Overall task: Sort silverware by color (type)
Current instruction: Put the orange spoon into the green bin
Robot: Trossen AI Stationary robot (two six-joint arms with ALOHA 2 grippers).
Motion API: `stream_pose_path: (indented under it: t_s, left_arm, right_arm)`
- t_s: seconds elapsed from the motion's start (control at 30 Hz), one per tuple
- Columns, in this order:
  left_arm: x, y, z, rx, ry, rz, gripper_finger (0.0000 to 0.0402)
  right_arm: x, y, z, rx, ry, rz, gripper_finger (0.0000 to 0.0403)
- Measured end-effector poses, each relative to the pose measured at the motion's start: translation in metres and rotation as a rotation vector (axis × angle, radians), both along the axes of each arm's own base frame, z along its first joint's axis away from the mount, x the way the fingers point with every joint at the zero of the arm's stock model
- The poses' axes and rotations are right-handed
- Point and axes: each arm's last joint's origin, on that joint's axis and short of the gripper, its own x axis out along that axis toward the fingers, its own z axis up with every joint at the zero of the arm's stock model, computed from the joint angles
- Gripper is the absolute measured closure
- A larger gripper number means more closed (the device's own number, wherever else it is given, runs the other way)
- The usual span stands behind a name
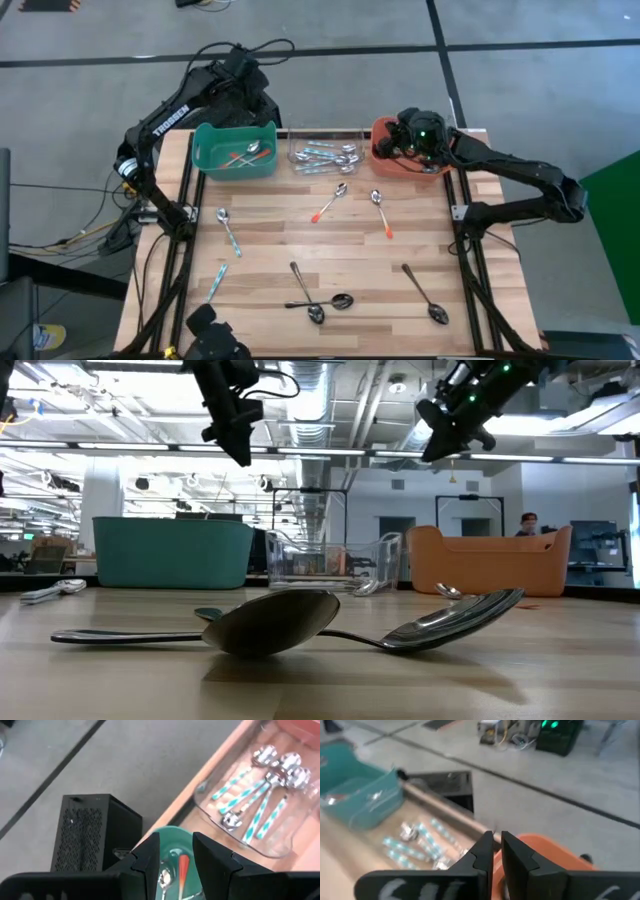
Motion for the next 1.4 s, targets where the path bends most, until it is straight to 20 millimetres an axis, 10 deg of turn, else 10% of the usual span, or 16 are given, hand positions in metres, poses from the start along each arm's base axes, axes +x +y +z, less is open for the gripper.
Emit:
stream_pose_path:
  t_s: [0.63,1.4]
  left_arm:
    - [0.034,-0.041,-0.003,-0.015,0.070,-0.264,0.0297]
    - [0.073,-0.107,-0.005,-0.139,-0.002,-0.429,0.0297]
  right_arm:
    - [0.013,0.052,-0.017,0.321,-0.082,0.045,0.0206]
    - [0.047,0.098,-0.084,0.850,0.175,0.037,0.0239]
